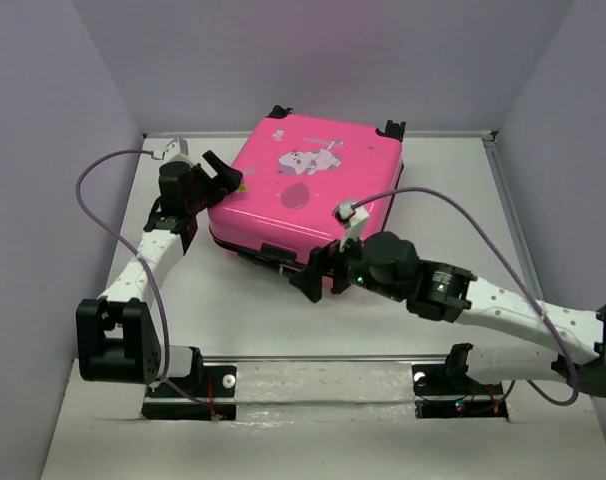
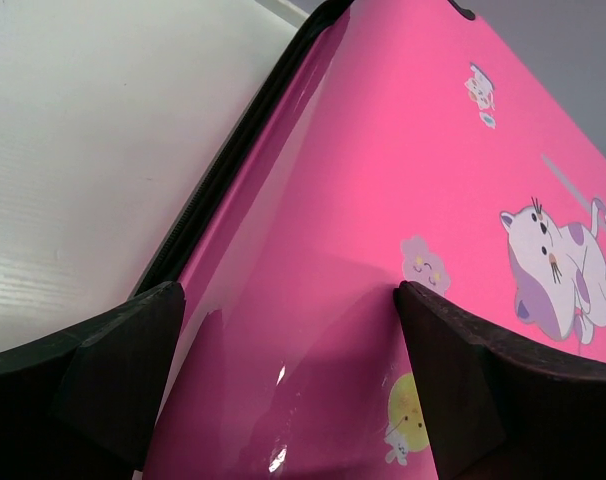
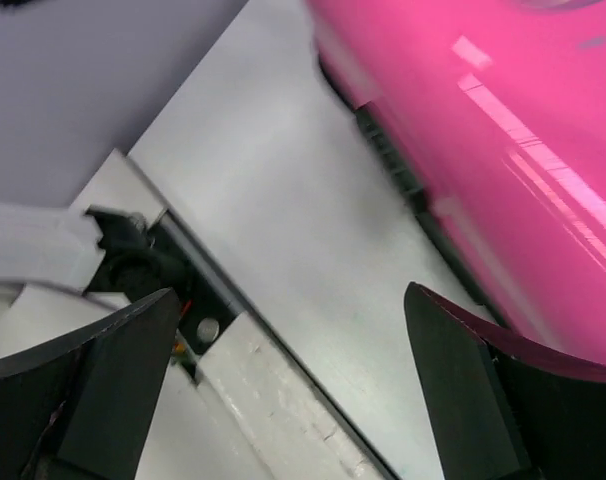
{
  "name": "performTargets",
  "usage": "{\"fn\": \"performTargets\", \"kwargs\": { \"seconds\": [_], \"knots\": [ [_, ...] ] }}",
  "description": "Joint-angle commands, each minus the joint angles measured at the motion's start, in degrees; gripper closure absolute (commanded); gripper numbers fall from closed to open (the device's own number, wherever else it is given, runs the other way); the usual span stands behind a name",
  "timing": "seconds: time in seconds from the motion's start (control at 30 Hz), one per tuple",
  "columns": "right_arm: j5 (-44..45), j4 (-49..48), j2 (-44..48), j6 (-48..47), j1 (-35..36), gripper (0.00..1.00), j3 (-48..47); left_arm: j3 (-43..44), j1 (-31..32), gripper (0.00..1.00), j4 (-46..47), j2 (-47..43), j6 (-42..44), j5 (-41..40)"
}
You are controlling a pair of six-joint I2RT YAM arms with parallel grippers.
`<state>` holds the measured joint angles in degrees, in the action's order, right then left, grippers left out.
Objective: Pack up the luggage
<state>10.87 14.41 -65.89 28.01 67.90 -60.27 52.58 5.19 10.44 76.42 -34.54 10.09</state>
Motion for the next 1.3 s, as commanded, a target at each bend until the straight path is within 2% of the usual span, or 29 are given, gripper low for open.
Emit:
{"fn": "performTargets", "kwargs": {
  "seconds": [0.0,0.03,0.13,0.17,0.2,0.27,0.4,0.43,0.53,0.7,0.93,1.1,1.27],
  "knots": [
    [7.8,9.3,5.0,0.9,-11.6,0.0,-0.8,-0.4,1.9,0.01,-7.6,-0.9,1.6,4.5],
    [8.3,9.3,8.0,1.0,-18.6,0.0,0.0,-0.9,2.0,0.01,-7.6,-1.5,1.9,4.6],
    [9.0,9.1,10.6,0.8,-29.5,0.0,0.5,-1.7,2.2,0.01,-7.9,-2.8,2.6,5.3],
    [7.6,8.3,10.3,0.6,-36.6,0.0,0.9,-1.9,2.4,0.01,-8.0,-3.0,2.6,5.6],
    [1.4,6.7,8.8,0.6,-40.4,0.0,1.0,-2.3,2.6,0.01,-8.0,-3.7,2.6,6.2],
    [-5.0,4.1,7.2,2.5,-49.9,0.0,1.7,-2.8,3.5,0.01,-8.0,-4.5,2.6,6.4],
    [-25.2,-4.6,2.0,6.3,-59.0,0.0,5.8,-5.6,8.3,0.01,-8.0,-8.5,2.6,4.4],
    [-30.5,-6.7,0.4,6.4,-59.8,0.0,5.9,-7.1,10.4,0.01,-8.0,-10.3,2.5,3.8],
    [-39.5,-10.8,-5.0,6.6,-59.8,0.0,5.6,-10.3,12.6,0.01,-8.0,-13.5,2.0,2.7],
    [-50.5,-16.6,-13.8,8.1,-59.8,0.0,3.2,-14.6,17.9,0.01,-7.2,-18.4,0.6,0.4],
    [-61.0,-16.6,-27.6,9.7,-58.2,0.02,-11.8,-17.8,30.5,0.01,-7.1,-21.0,-2.0,-5.6],
    [-64.9,-14.5,-36.2,10.8,-55.0,0.0,-27.4,-17.1,38.3,0.01,-6.7,-21.3,-5.2,-11.5],
    [-58.2,-4.6,-35.6,5.5,-55.0,0.0,-35.8,-14.3,40.6,0.01,-7.7,-24.7,-6.7,-16.8]
  ]
}}
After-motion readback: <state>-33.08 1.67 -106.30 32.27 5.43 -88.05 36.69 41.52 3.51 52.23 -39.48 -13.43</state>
